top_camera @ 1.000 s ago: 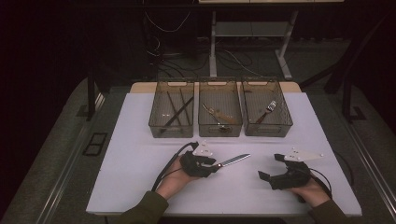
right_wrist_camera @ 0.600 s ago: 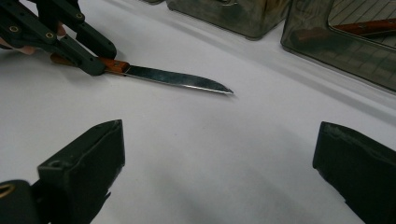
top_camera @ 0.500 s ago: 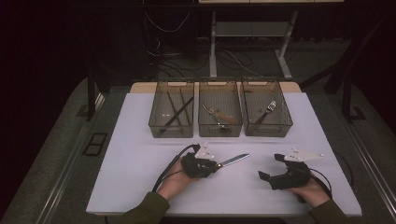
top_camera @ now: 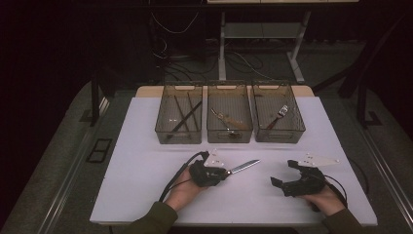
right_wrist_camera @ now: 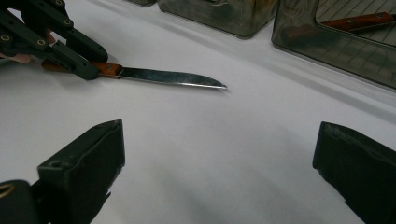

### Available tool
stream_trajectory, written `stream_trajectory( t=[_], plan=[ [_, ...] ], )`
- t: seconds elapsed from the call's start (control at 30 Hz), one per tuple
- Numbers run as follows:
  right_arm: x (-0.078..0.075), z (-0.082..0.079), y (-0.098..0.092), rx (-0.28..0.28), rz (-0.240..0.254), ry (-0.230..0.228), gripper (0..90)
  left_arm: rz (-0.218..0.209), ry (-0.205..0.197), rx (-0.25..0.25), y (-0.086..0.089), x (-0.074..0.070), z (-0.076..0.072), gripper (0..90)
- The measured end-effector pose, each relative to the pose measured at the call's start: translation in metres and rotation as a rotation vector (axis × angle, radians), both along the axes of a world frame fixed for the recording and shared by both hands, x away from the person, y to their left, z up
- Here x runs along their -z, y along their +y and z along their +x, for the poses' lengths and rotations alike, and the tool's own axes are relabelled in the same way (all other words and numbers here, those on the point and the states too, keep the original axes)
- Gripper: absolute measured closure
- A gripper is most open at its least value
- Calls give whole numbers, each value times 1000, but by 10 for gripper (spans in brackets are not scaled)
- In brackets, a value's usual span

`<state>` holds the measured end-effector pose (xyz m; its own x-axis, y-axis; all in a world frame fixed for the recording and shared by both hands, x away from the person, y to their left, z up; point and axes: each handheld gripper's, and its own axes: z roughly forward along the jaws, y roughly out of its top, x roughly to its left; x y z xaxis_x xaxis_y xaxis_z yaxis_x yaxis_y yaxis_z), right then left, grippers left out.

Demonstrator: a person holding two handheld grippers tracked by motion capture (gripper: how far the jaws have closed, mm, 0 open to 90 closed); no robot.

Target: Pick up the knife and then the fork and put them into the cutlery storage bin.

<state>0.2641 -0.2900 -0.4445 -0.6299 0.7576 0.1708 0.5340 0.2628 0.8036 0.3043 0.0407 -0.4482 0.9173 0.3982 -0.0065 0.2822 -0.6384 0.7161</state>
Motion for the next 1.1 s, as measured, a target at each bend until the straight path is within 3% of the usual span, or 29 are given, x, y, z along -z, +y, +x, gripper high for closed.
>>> stream_trajectory(
  t=[0.17, 0.27, 0.57, 0.63, 0.7, 0.9, 1.1],
  plan=[
    [-2, 1, 1, -7, 16, 15, 25, -40, -15, -23, 6, -9, -1, 766],
    [-6, 3, 0, -4, 50, 44, 25, -63, -21, -39, 9, -16, -2, 766],
    [-21, 5, 15, -44, 100, 17, 71, -125, -59, -57, 11, -36, -12, 765],
    [-23, 7, 20, -58, 115, 12, 147, -146, -66, -62, 12, -41, -14, 765],
    [-25, 9, 26, -61, 137, 12, 162, -163, -77, -66, 13, -45, -15, 766],
    [-30, 16, 45, -112, 217, 13, 316, -187, -93, -72, 13, -51, -16, 765],
    [-30, 27, 59, -145, 325, 62, 429, -210, -104, -79, 11, -54, -16, 765]
  ],
)
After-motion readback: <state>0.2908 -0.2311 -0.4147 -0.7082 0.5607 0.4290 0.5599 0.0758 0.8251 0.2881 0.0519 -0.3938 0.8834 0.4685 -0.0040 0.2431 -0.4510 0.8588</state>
